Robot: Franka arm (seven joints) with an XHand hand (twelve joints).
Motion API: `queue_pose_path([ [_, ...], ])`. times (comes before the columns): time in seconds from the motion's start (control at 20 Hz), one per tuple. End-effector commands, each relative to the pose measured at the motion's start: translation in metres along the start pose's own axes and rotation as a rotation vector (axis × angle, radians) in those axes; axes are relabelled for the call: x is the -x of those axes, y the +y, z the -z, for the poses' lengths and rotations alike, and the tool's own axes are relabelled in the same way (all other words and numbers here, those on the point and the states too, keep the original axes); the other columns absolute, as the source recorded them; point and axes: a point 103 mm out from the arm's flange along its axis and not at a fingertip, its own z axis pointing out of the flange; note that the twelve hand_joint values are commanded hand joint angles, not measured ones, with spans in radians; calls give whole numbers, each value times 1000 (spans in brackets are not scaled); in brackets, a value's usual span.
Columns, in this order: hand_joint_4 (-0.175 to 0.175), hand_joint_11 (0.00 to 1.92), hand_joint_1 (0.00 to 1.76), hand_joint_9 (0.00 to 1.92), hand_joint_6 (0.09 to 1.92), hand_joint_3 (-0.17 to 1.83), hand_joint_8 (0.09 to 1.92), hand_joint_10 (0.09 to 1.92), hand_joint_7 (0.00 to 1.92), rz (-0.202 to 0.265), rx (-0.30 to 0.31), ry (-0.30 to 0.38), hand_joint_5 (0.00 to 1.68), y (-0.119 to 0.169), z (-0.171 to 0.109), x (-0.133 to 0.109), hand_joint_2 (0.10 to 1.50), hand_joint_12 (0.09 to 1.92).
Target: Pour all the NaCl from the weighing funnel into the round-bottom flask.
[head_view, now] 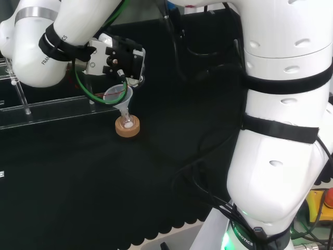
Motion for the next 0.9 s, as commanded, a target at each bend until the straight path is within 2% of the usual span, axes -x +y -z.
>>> queue_pose_path([
  [0.05,175,787,1146,1079,444,646,643,248,683,-4,3,-12,1393,-1,3,0,621,1082],
  [0.2,175,786,1146,1078,445,646,643,248,682,-5,0,-17,1393,1,1,-2,620,1082],
  [0.25,175,786,1146,1078,445,646,643,248,681,4,46,-99,1393,4,-3,0,620,1082],
  [0.3,175,785,1146,1077,445,646,643,248,681,-2,32,-116,1393,4,-2,0,620,1082],
  [0.4,175,784,1146,1077,446,646,643,248,679,-7,15,-116,1393,1,6,-2,620,1082],
  [0.6,175,784,1146,1076,446,647,643,247,677,-9,21,-89,1393,-7,24,-7,620,1082],
  [0.9,175,785,1146,1076,447,647,644,247,675,3,35,-43,1392,-5,13,-4,620,1083],
])
